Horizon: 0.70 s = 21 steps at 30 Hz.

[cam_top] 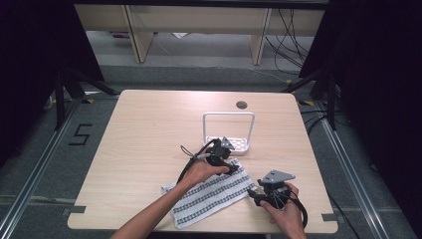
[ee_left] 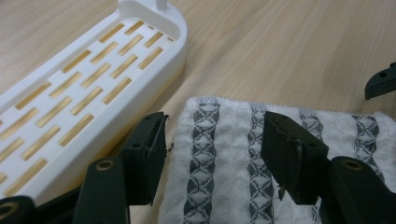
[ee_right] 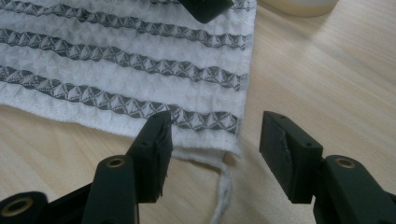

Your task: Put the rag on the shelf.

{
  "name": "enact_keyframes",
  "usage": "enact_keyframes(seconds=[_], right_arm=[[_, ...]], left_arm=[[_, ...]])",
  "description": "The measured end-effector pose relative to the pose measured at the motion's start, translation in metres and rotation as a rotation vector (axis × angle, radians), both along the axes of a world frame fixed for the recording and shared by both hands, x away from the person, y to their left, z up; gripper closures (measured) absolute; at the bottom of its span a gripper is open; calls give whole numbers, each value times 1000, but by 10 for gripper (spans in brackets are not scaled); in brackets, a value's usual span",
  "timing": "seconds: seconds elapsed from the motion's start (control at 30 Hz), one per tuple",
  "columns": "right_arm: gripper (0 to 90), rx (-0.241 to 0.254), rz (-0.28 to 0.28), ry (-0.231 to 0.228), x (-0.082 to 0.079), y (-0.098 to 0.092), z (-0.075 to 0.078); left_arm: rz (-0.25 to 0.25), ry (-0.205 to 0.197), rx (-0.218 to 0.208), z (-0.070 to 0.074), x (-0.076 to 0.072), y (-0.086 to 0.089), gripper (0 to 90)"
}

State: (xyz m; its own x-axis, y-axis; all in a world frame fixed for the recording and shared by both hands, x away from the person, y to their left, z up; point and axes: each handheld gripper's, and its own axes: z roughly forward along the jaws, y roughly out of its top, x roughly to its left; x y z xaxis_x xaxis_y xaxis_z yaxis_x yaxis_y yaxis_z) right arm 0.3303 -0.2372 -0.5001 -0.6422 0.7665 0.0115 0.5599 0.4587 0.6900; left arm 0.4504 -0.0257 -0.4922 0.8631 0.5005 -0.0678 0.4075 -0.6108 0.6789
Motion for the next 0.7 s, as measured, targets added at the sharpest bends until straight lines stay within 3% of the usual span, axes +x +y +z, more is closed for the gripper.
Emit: enact_keyframes(seconds=[0.27, 0.37, 0.43, 0.6, 0.63, 0.67, 0.7], right_arm=[[462, -3, -4, 12, 2, 0, -2], [466, -7, -5, 10, 3, 0, -3], [467, -12, -6, 15, 4, 1, -3], [489, -19, -2, 28, 7, 2, -4], [494, -12, -7, 39, 7, 3, -4], [507, -11, -7, 34, 8, 4, -6], [528, -14, 7, 37, 9, 3, -6]], left_arm=[[2, 26, 9, -6, 7, -5, 439], [-3, 18, 38, -4, 9, -7, 438], [11, 27, 20, -4, 10, -10, 437], [-6, 31, 50, -7, 12, -13, 439], [10, 31, 35, -9, 10, -15, 448], [-4, 20, 67, -8, 10, -14, 455], [-6, 22, 66, -7, 9, -15, 468]])
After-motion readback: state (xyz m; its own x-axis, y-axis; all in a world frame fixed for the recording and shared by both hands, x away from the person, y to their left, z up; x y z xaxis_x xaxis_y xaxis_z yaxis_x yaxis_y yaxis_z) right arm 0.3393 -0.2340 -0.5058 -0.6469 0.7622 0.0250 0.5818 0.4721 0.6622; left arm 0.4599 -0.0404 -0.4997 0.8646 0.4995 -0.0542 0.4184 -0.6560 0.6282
